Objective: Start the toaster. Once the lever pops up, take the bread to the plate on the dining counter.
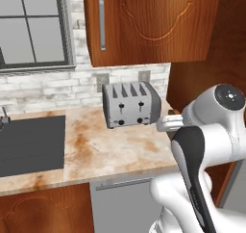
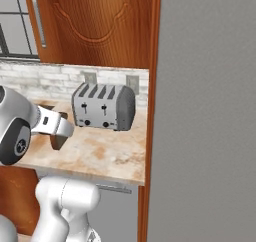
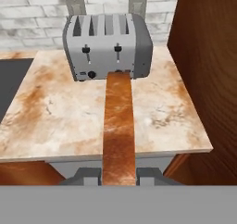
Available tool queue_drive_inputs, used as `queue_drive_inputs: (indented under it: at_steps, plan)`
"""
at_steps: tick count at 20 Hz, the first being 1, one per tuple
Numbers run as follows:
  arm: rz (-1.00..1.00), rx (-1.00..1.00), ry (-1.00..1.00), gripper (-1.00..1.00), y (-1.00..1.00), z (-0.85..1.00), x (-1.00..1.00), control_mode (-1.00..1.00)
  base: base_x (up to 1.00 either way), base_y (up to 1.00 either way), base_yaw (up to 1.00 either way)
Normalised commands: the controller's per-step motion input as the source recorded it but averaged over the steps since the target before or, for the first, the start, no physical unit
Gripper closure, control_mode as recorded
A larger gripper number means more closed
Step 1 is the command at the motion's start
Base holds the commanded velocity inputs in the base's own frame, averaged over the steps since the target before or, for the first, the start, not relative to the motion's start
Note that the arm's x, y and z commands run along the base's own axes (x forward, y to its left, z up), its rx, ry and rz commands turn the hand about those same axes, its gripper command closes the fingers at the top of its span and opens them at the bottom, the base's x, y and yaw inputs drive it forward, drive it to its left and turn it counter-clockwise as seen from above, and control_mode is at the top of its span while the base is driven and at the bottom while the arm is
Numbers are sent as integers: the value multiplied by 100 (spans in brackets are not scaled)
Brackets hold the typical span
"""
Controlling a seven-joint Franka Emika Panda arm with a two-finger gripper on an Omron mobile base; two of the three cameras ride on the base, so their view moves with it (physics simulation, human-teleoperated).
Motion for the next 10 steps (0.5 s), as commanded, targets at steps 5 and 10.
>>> queue_drive_inputs:
  at_steps: [5,10]
  plan:
    - [0,0,0,100,0,0,0,100,-91,0,3]
    - [0,0,0,100,0,0,0,100,-87,20,10]
